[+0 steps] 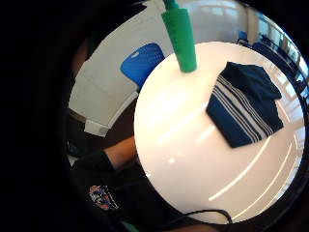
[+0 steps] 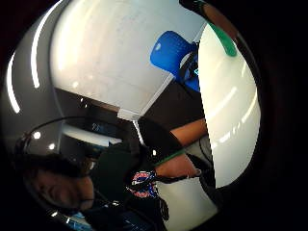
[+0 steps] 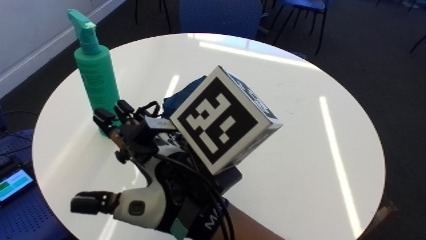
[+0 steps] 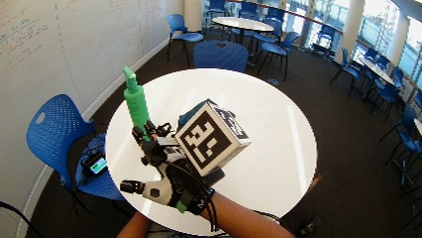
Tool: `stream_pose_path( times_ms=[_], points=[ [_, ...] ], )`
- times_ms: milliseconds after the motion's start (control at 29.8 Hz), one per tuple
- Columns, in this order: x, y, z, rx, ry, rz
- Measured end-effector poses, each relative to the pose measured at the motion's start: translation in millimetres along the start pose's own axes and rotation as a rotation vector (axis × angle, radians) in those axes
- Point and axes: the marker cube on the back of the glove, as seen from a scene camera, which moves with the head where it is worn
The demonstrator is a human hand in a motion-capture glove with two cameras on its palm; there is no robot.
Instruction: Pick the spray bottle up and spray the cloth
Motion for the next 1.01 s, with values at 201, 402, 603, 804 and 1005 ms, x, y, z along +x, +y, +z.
stream_pose_path(
  times_ms=[201, 402, 603, 804, 1005],
  points=[
    [-10.0, 23.7, 3.4, -0.042, -0.005, -0.022],
    [-12.5, 30.9, 5.8, -0.057, 0.002, -0.031],
    [-0.7, 30.2, 13.5, -0.094, -0.023, 0.001],
    [-0.2, 39.0, 20.6, -0.091, -0.014, 0.020],
    [-9.3, 40.9, 20.0, -0.104, 0.017, -0.015]
  ],
)
